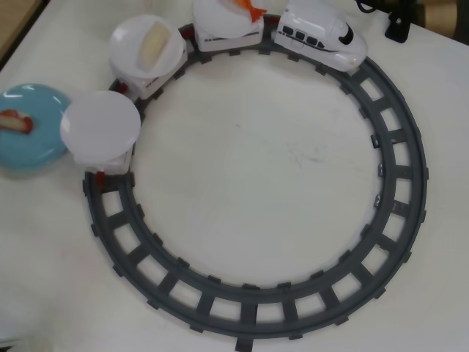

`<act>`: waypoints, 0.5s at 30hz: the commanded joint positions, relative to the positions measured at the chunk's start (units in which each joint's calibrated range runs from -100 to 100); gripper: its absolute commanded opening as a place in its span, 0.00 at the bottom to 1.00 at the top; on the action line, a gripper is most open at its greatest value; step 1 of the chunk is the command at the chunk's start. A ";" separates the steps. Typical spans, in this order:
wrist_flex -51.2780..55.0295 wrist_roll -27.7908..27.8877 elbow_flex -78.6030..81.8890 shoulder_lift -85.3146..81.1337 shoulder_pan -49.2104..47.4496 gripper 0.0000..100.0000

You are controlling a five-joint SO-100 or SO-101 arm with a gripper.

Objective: Pick up the sushi from the Shinkansen and put it on the blue dish

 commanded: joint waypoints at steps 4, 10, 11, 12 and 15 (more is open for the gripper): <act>-14.78 -0.36 24.55 -17.30 4.46 0.03; -20.21 -0.04 44.75 -29.91 5.08 0.03; -20.89 0.01 47.45 -31.90 5.08 0.03; -21.74 0.01 50.34 -33.81 5.08 0.03; -24.12 0.06 58.37 -38.95 5.08 0.03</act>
